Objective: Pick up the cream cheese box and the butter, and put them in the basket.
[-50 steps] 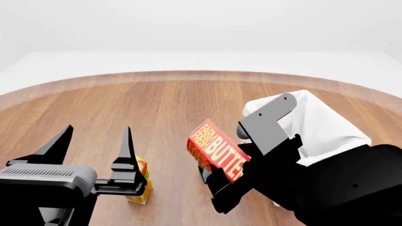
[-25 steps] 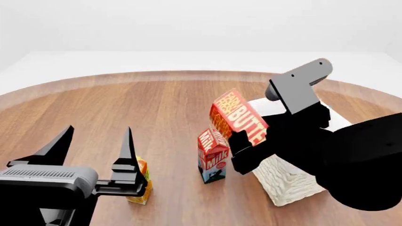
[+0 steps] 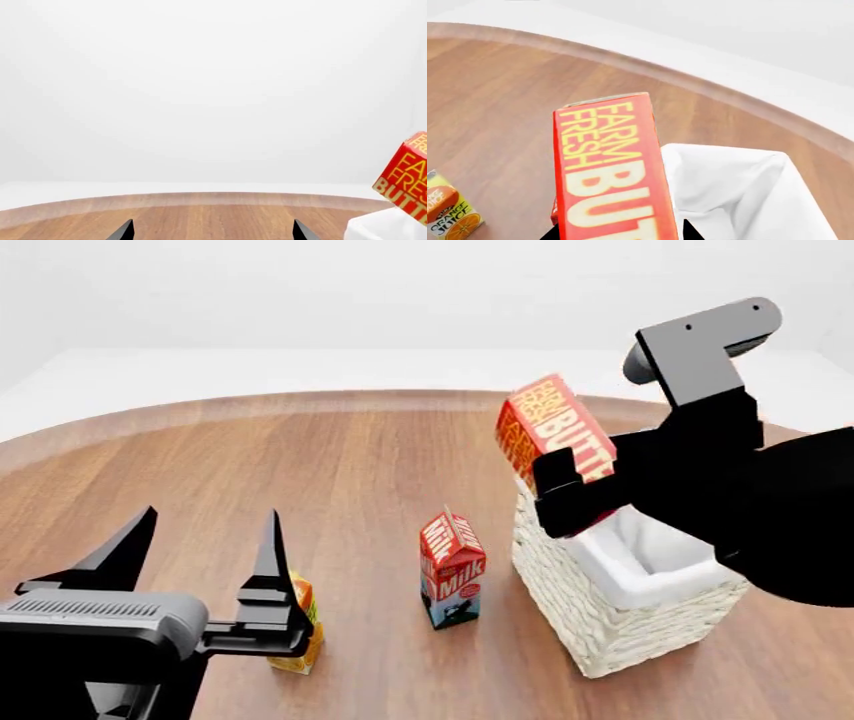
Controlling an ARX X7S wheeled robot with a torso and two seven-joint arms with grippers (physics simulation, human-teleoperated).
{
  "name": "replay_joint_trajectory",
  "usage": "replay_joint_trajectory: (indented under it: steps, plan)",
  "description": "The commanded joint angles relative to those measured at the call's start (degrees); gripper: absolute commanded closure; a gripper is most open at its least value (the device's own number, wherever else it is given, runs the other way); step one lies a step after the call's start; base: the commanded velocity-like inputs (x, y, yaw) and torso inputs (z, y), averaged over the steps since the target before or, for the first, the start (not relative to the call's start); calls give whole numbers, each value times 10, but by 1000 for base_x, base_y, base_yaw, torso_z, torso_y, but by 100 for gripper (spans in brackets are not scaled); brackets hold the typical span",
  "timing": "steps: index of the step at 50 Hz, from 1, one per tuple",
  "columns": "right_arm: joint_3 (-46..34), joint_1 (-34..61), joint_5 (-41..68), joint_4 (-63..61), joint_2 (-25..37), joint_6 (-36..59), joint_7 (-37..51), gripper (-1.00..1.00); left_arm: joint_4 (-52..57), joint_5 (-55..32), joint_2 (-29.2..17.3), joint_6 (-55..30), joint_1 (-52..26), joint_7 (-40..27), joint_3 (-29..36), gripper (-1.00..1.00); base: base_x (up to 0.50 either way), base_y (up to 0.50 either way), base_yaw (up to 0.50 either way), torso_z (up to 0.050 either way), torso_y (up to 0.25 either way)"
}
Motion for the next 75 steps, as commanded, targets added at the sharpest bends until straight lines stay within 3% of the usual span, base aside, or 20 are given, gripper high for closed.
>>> replay_joint_trajectory:
  steps: [1,20,36,49,75]
  plan:
    - [10,32,-40,41,10,10,-15,100,-1,5,1,2,1,1,3,-100,0,0,0,0,0]
    - [-8,34,-137,147,9,-1,-83,100,-2,-2,-2,2,-5,-1,2,-100,0,0,0,1,1]
    - [-75,56,-295,294,-22,-34,-228,100,4,-4,-4,0,-7,-6,4,-100,0,0,0,1,1]
    - [-95,53,-343,394,-50,-74,-275,100,1,-4,-7,5,-6,-5,4,-100,0,0,0,0,2]
    - [-122,28,-388,480,-69,-114,-320,100,3,-4,-8,6,-9,-8,8,-100,0,0,0,1,1]
